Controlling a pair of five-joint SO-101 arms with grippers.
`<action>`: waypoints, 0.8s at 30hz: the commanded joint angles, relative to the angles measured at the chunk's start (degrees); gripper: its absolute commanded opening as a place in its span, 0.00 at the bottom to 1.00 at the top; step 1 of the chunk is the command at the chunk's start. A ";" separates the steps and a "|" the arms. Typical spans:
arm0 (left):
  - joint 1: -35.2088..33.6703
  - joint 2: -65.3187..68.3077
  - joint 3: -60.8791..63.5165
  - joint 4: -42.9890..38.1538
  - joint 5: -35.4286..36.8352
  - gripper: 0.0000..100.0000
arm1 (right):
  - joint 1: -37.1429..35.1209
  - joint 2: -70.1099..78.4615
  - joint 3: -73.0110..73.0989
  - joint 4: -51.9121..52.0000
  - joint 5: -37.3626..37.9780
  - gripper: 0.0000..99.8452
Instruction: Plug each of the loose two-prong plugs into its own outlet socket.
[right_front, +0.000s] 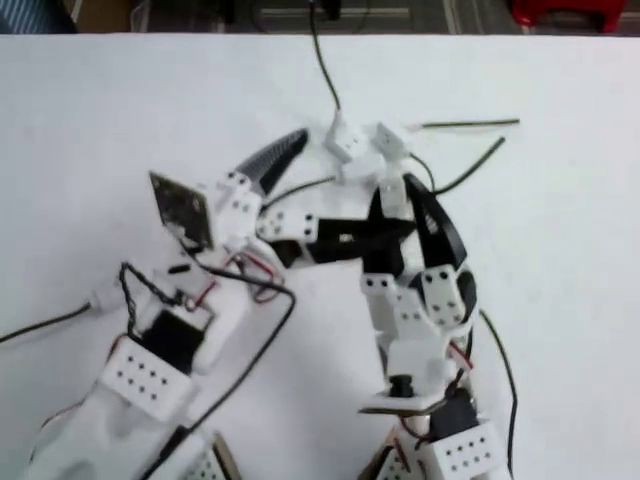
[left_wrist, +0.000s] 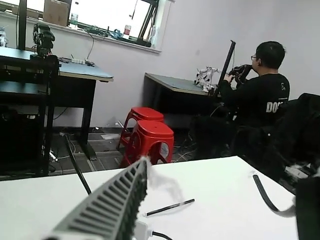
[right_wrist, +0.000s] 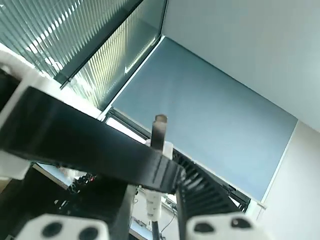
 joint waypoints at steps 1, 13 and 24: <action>-1.89 1.10 -2.90 -0.09 0.26 0.58 | -0.57 -1.54 0.26 0.31 -0.18 0.02; 2.86 -4.53 -4.31 16.70 0.18 0.58 | 0.48 -1.01 0.26 0.31 -0.18 0.02; 3.12 -16.48 -0.62 18.73 0.09 0.54 | 0.57 -1.45 0.26 0.31 -0.18 0.02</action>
